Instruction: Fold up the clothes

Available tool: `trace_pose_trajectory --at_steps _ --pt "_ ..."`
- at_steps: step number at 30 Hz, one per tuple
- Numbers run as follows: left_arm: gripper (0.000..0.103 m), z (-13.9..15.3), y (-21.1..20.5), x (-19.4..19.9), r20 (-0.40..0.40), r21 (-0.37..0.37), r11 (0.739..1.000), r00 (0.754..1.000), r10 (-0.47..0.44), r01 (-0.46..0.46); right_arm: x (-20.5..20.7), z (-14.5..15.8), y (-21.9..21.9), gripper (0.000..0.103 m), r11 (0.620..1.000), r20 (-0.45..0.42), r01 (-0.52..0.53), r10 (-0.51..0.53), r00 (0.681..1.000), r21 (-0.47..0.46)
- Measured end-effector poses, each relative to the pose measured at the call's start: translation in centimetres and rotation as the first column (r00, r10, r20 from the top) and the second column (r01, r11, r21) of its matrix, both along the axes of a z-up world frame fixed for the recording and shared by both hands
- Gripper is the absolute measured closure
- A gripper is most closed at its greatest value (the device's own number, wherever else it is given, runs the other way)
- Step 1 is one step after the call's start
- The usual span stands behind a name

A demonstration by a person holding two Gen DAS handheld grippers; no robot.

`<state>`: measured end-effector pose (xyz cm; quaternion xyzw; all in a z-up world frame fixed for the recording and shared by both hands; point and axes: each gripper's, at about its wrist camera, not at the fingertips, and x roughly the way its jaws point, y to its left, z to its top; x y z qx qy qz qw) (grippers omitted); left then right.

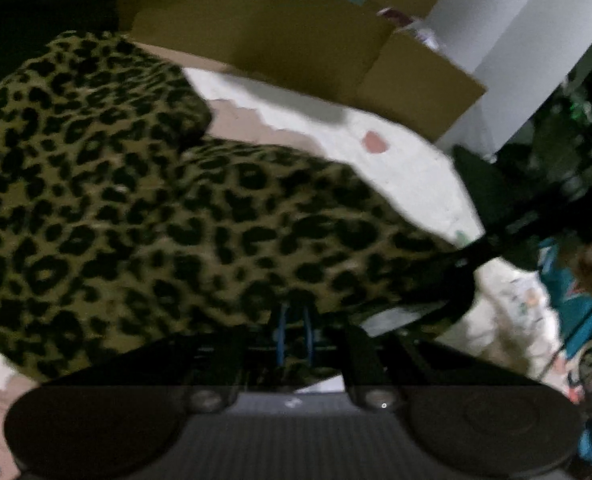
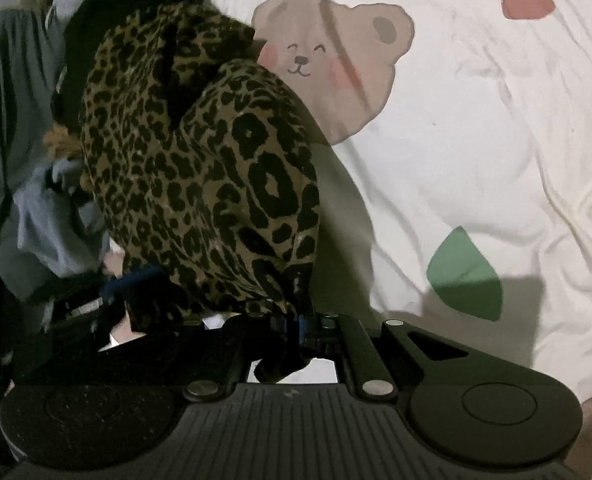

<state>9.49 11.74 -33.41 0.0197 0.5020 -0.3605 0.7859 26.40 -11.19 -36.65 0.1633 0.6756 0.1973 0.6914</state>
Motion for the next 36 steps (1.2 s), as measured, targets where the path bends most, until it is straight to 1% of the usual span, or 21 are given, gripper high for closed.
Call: trace_pose_trajectory --at_steps 1,5,6,7,8,9,10,11,13,15,16,17,19,21,23,25,28,30,33,36 --pt "0.094 -0.1 0.2 0.3 0.006 0.024 1.0 1.0 0.001 -0.002 0.3 0.3 0.2 0.1 1.0 -0.001 -0.028 0.028 1.0 -0.003" --pt "0.091 0.9 0.5 1.9 0.029 0.093 0.995 0.999 0.018 -0.021 0.7 1.3 0.0 0.1 0.999 0.017 -0.034 0.034 0.999 0.039" --pt "0.09 1.2 0.6 2.2 0.043 0.11 0.993 0.999 0.026 -0.031 0.6 1.5 -0.1 0.1 0.998 0.029 -0.033 0.031 0.999 0.047" --pt "0.085 1.5 0.7 2.6 0.048 0.118 0.992 0.998 0.043 -0.048 0.3 1.4 -0.5 0.1 0.998 0.036 -0.021 0.019 0.999 0.056" --pt "0.083 1.7 0.9 2.9 0.052 0.125 0.99 0.997 0.062 -0.068 0.1 1.4 -0.9 0.1 0.998 0.043 -0.007 0.005 0.999 0.065" --pt "0.082 1.8 1.0 3.2 0.057 0.133 0.987 0.995 0.083 -0.09 -0.2 1.3 -1.3 0.1 0.997 0.049 0.006 -0.01 0.999 0.074" --pt "0.078 1.8 1.4 3.6 0.062 0.151 0.98 0.991 0.118 -0.126 -0.6 1.2 -1.9 0.1 0.996 0.052 0.023 -0.028 0.998 0.09" --pt "0.072 1.8 1.8 4.0 0.067 0.171 0.971 0.986 0.155 -0.165 -1.1 1.0 -2.5 0.1 0.994 0.056 0.038 -0.044 0.997 0.099" --pt "0.065 1.9 2.6 4.6 0.075 0.201 0.951 0.972 0.223 -0.234 -2.0 0.8 -3.9 0.1 0.991 0.065 0.066 -0.074 0.995 0.114" --pt "0.064 2.0 3.6 5.2 0.069 0.21 0.93 0.954 0.293 -0.301 -3.1 0.6 -5.3 0.1 0.987 0.077 0.095 -0.105 0.991 0.127" --pt "0.06 2.0 4.1 5.5 0.065 0.212 0.922 0.946 0.316 -0.323 -3.6 0.5 -6.0 0.1 0.985 0.085 0.11 -0.121 0.989 0.132" --pt "0.053 2.0 4.5 5.8 0.061 0.214 0.915 0.94 0.337 -0.342 -4.2 0.5 -6.7 0.1 0.983 0.093 0.124 -0.138 0.986 0.137" --pt "0.048 1.7 4.8 6.2 0.055 0.227 0.902 0.929 0.366 -0.368 -5.4 0.0 -8.0 0.1 0.973 0.083 0.169 -0.184 0.979 0.159" --pt "0.047 1.4 4.7 6.6 0.043 0.237 0.899 0.928 0.37 -0.369 -6.4 -0.3 -8.8 0.101 0.964 0.081 0.197 -0.214 0.974 0.176" --pt "0.044 1.1 4.4 6.9 0.036 0.244 0.899 0.93 0.366 -0.363 -7.2 -0.6 -9.4 0.101 0.952 0.074 0.231 -0.25 0.965 0.201" --pt "0.044 0.9 4.0 7.4 0.033 0.25 0.897 0.929 0.368 -0.364 -8.0 -0.8 -10.0 0.101 0.937 0.066 0.266 -0.288 0.955 0.227" --pt "0.04 0.6 3.9 8.4 0.025 0.242 0.896 0.925 0.378 -0.373 -9.2 -1.1 -10.9 0.101 0.911 0.053 0.317 -0.342 0.938 0.264" --pt "0.04 0.5 3.7 8.9 0.032 0.247 0.895 0.926 0.377 -0.372 -9.7 -1.3 -11.3 0.101 0.909 0.069 0.316 -0.346 0.936 0.271" --pt "0.04 0.9 3.5 9.4 0.048 0.258 0.895 0.929 0.366 -0.365 -10.3 -1.7 -12.3 0.101 0.898 0.071 0.343 -0.375 0.924 0.276" --pt "0.04 1.6 3.7 10.0 0.056 0.261 0.898 0.934 0.353 -0.355 -10.7 -1.5 -13.4 0.102 0.9 0.092 0.347 -0.381 0.92 0.264"
